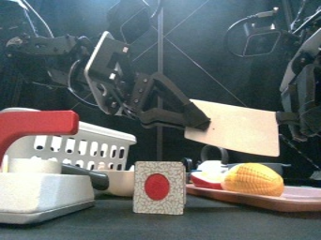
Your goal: Cut corn
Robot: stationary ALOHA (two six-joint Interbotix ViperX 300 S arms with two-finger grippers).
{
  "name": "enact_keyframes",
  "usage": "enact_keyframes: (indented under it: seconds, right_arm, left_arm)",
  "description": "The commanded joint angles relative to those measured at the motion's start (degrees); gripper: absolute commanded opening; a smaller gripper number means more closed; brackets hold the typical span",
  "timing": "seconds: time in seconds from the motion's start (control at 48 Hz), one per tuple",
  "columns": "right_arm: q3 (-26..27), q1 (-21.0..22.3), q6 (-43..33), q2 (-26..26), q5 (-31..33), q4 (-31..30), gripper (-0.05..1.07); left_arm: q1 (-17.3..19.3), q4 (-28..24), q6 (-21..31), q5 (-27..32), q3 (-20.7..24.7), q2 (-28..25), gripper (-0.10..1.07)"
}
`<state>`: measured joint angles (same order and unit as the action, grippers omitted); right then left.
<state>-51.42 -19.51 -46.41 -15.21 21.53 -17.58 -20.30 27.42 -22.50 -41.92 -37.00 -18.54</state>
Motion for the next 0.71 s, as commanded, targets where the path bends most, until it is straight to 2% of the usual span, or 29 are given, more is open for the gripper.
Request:
enact_keyframes:
  seconds: [0.0, 0.688]
  right_arm:
    - [0.2, 0.3, -0.4, -0.4, 0.2, 0.3, 0.43]
    - [-0.4, 0.4, -0.3, 1.8, 0.2, 1.8, 0.43]
  left_arm:
    - [-1.7, -0.1, -0.2, -0.1, 1.2, 0.5, 0.34]
    - [-2.4, -0.1, -0.3, 2.2, 1.5, -0.1, 0.34]
